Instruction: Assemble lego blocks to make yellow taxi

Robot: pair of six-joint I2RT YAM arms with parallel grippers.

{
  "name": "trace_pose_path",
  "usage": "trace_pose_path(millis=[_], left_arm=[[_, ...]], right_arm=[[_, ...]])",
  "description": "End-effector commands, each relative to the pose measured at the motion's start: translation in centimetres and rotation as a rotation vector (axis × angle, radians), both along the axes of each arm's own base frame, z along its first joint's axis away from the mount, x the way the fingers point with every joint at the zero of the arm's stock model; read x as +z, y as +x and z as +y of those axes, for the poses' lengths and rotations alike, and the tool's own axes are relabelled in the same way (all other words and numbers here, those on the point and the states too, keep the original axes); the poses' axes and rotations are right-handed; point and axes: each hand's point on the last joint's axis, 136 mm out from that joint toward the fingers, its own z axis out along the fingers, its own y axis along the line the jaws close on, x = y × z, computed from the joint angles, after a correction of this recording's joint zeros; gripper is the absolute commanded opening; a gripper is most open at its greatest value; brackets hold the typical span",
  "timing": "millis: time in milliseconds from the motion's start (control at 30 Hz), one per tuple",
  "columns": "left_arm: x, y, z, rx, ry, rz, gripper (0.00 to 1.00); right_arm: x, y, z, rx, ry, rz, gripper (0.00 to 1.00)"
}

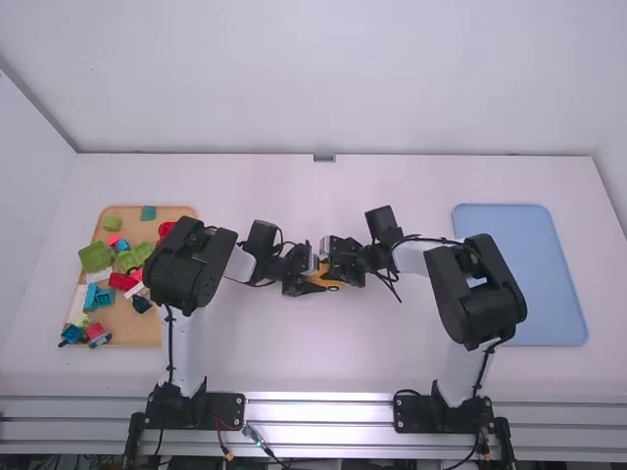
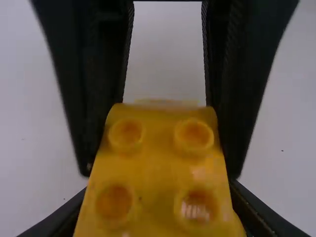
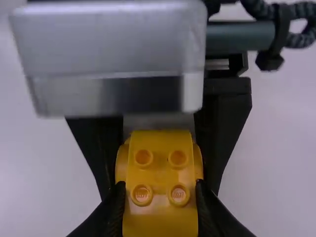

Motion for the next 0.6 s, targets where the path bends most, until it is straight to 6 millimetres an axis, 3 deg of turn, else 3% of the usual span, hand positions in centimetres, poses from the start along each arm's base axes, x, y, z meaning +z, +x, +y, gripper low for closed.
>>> trace_pose_path(millis=[0,100,200,433,567], left_arm=[[-1.2,-1.1,0.0,0.003,0.009,0.073,0.53],[-1.2,-1.1,0.0,0.002,0.01,0.073,0.52],[-1.2,-1.1,0.0,0.002,0.01,0.074,0.52],[-1.2,-1.2,0.0,0.002,0.01,0.076,0.52],[-1.2,-1.2,0.0,0.002,0.011,0.077,0.51]], right_arm=[[-6.1,-1.2,-2.8,-0.072,-0.232,0.073,0.0],[-6.1,-1.3,-3.2,-0.083,-0.22,0.102,0.0],[-4.6,-0.7,-3.1,-0.087,-0.129,0.116,0.0],[2.0,-0.4,-3.0,0.029,0.136,-0.002,0.0],[1.6,0.2,-3.5,-0.009,0.095,-0.002,0.0]])
